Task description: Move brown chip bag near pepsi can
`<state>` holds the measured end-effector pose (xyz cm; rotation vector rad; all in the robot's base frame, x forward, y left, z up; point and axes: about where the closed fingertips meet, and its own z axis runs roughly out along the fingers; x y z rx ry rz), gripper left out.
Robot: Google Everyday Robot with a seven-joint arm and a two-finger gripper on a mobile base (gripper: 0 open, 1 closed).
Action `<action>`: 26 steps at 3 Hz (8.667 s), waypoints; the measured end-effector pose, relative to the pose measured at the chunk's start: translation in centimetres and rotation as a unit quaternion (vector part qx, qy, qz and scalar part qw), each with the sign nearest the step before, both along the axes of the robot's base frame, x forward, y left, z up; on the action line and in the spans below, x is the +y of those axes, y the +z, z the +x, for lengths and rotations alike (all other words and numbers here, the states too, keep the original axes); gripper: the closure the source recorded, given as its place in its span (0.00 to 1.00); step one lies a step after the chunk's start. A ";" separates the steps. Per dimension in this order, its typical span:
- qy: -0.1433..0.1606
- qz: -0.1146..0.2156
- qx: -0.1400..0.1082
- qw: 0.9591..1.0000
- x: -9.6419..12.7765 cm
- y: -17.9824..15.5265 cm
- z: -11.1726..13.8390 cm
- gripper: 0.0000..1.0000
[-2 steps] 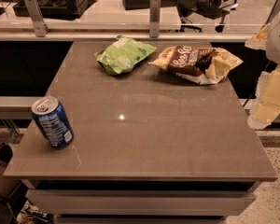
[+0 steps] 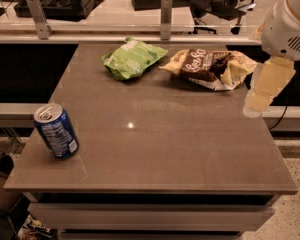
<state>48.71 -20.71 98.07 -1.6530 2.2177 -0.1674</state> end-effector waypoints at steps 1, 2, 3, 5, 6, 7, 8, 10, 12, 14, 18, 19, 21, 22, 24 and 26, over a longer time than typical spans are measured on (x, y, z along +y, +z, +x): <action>-0.018 0.011 -0.017 1.000 0.4 -1.7 4.5 0.00; -0.033 0.039 -0.040 0.998 1.3 -3.5 9.1 0.00; -0.047 0.077 -0.059 0.994 2.8 -5.4 14.1 0.00; -0.048 0.123 -0.048 0.990 7.0 -9.5 21.1 0.00; -0.054 0.111 -0.028 0.992 8.0 -12.1 22.9 0.00; -0.062 0.077 -0.011 0.995 7.2 -14.6 24.2 0.00; -0.070 0.053 0.004 0.996 5.8 -16.4 24.7 0.18; -0.070 0.053 0.005 0.996 5.8 -15.0 24.7 0.64; -0.070 0.053 0.005 0.996 5.8 -14.5 24.7 1.00; -0.041 0.086 -0.015 0.995 5.9 -12.0 23.6 1.00; -0.049 0.036 -0.056 0.997 6.3 -3.0 11.3 1.00; -0.022 0.033 -0.055 0.998 8.3 -1.7 6.1 1.00; 0.106 0.093 -0.046 0.989 13.2 -0.3 -1.8 1.00; 0.186 0.141 -0.039 0.972 16.6 -0.4 -4.0 1.00; 0.274 0.201 -0.042 0.940 20.8 0.2 -6.5 0.83; 0.277 0.197 -0.047 0.939 21.0 0.7 -6.9 0.36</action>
Offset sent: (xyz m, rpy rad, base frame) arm 0.1575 0.0242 -0.0592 0.1613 -0.1465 -0.1124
